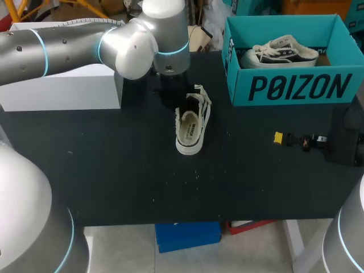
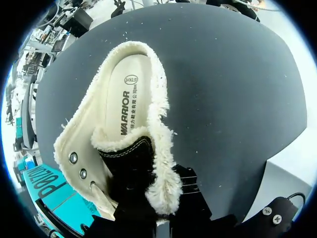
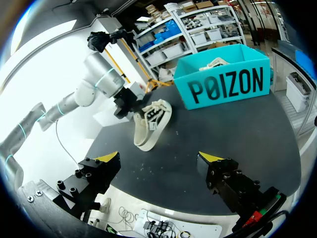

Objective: Take the shoe out of the shoebox, open the shoe tongue, remove and reinsert the insole, then place the shoe into the shoebox

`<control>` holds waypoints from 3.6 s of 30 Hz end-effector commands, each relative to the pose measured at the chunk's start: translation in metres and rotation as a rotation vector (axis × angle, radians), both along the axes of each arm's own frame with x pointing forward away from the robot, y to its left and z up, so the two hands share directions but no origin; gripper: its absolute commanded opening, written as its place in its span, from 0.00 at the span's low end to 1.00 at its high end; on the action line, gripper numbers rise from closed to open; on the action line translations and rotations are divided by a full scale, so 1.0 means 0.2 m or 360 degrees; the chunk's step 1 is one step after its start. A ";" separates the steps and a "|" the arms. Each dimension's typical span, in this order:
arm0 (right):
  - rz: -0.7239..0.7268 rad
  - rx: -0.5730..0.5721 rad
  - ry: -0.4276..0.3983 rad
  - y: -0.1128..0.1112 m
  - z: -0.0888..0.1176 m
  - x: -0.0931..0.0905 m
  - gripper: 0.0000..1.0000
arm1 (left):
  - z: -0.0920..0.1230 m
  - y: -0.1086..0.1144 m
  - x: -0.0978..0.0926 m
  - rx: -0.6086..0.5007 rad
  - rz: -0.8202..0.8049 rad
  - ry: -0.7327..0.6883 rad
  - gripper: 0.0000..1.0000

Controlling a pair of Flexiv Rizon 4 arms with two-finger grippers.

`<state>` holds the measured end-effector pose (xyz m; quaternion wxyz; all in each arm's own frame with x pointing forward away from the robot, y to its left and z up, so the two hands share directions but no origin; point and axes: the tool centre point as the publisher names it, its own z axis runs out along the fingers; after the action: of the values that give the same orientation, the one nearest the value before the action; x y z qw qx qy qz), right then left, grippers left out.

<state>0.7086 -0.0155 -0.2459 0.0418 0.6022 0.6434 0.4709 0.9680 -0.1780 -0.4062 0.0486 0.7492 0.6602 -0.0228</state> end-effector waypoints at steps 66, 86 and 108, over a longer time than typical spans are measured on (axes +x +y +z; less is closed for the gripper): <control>0.0001 0.0003 -0.0001 0.00 0.00 0.00 1.00 | 0.94 0.81 0.20 -0.0049 0.1752 -0.0277 0.00; 0.0001 0.0003 -0.0001 0.00 0.00 0.00 1.00 | 0.98 1.60 0.32 -0.0195 0.2230 -0.0314 0.00; 0.0001 0.0003 -0.0001 0.00 0.00 0.00 1.00 | 0.66 1.91 0.60 -0.0162 0.2488 -0.0244 0.00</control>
<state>0.7086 -0.0155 -0.2459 0.0418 0.6022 0.6433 0.4709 1.0774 0.2097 -0.2629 0.1339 0.0654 0.9882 0.0344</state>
